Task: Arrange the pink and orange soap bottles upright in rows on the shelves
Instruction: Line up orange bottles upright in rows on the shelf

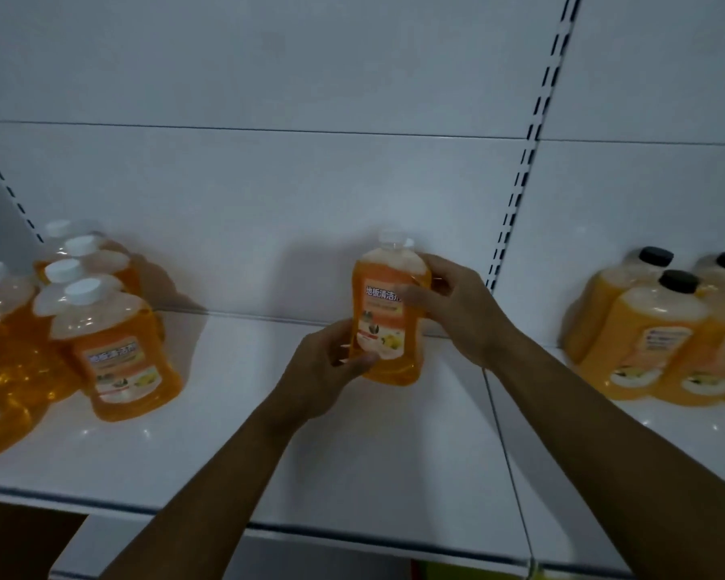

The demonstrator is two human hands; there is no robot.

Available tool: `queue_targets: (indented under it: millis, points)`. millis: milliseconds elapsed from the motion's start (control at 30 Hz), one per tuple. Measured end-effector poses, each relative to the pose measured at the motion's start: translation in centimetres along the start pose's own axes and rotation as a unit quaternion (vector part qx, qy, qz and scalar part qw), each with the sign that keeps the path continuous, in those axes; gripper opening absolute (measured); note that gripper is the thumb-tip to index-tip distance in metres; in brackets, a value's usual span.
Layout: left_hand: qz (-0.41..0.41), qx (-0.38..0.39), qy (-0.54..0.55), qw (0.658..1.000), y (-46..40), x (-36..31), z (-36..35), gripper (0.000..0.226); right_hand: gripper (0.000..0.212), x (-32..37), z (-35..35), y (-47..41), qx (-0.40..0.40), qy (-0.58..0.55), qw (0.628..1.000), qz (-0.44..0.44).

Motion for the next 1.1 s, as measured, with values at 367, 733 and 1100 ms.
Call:
queue_targets:
  millis: [367, 733, 1100]
  points:
    - [0.054, -0.085, -0.103, 0.990, -2.1, 3.4, -2.0, 0.048, 0.058, -2.7, 2.2, -1.2, -0.033, 0.234, 0.967, 0.098]
    - [0.080, -0.061, -0.184, 0.978, -2.0, 3.8, -2.4, 0.053, 0.053, -4.4, 2.9, -0.5, -0.038, 0.179, 0.980, 0.074]
    - [0.119, -0.034, -0.310, 0.943, -1.5, 2.3, -2.3, 0.058, 0.059, -3.5, 2.0, 0.6, -0.056, 0.244, 0.962, 0.106]
Point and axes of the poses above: each hand's wrist, its own y-axis away from the middle knuckle, its own z-axis out of the back of the hand, x = y × z, the point moved 5 cm from there along -y, towards the middle knuckle, and after that the axes turned 4 degrees about -x, right-handed, at the moved point
